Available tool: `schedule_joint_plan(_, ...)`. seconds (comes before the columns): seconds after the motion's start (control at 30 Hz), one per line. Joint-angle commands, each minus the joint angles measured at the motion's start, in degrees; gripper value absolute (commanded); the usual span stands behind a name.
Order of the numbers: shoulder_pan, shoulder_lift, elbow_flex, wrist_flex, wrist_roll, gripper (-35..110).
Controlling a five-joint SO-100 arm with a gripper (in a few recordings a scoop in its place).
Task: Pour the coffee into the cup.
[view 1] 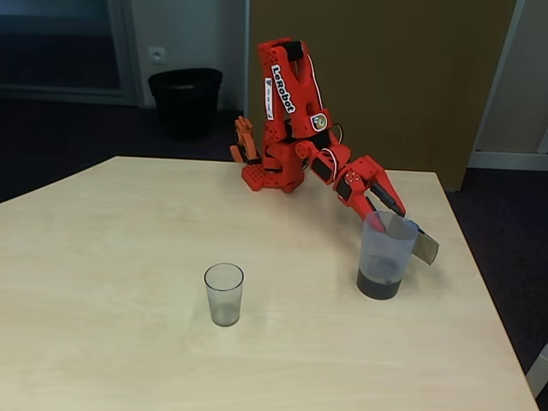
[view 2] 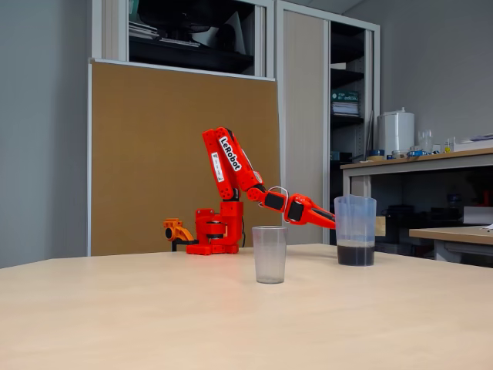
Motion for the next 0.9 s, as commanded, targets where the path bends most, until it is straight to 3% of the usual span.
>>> schedule_joint_plan(0.0, -0.8, -3.3, -3.3, -5.0, -0.2, 20)
schedule_joint_plan(0.87, 0.6, -29.4, -20.7, -19.5, -2.5, 20)
